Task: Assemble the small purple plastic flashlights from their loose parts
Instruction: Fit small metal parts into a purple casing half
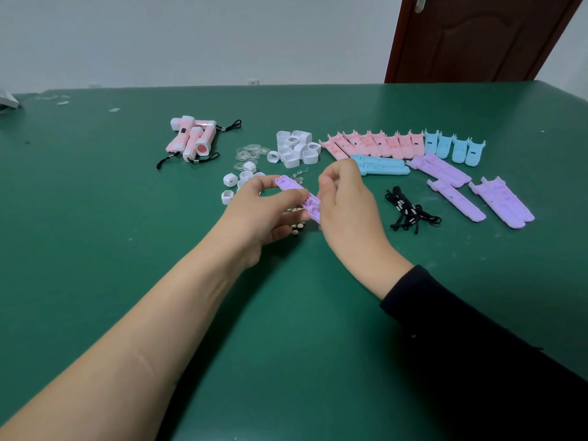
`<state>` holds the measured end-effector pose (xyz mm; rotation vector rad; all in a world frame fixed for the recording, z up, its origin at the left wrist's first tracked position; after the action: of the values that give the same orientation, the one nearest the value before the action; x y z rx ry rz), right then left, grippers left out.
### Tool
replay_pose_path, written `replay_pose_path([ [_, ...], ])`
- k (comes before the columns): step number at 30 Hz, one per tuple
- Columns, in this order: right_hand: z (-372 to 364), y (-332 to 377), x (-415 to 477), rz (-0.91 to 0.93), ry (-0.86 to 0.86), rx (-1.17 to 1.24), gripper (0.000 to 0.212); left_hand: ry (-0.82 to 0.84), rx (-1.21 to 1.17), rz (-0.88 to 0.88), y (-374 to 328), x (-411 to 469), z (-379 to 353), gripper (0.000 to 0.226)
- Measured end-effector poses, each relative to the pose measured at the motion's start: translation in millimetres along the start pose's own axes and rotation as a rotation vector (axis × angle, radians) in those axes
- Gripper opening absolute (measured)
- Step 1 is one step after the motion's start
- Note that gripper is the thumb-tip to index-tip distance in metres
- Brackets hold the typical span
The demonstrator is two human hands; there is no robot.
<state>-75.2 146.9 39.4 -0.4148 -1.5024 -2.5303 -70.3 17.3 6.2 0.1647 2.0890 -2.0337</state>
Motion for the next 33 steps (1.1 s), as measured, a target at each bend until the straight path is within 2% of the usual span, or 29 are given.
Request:
replay_pose_path([
  [5,-0.7,-5.4,0.3,-0.023,-0.005,-0.087,0.009,0.012,0.019,0.006,2.1,0.6,-1.9,0.043],
  [14,-7.3,-2.8,-2.4,0.005,0.022,-0.095,0.008,-0.028,0.082,-0.013,0.9,1.9,1.1,0.043],
  [20,-5.3,-7.0,0.1,-0.039,0.024,0.01,0.01,-0.011,0.084,-0.071,-6.0,-2.0,-1.0,0.032],
  [23,-4.8,-10.4,1.8,-0.08,0.023,0.053,0.011,0.002,0.044,-0.089,-8.0,-3.3,-3.0,0.019],
  [27,-9.3,-15.4,1.8,-0.166,0.062,0.202,0.016,0.052,-0.037,-0.067,-5.1,-2.9,-8.2,0.024],
  [33,-0.7,-13.0,6.1,-0.109,-0.01,0.25,0.018,0.099,-0.219,0.0,-3.2,-2.6,-11.9,0.015],
])
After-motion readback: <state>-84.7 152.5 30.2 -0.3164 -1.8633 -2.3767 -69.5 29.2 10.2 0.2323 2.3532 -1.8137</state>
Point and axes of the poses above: each hand's wrist, its own x-axis towards the middle knuckle, its own z-axis out of the back of the hand, y = z × x, the point moved 8 cm from there along x, towards the middle knuckle, and after that the axes turned 2 degrees about x, right-handed, at the moved point
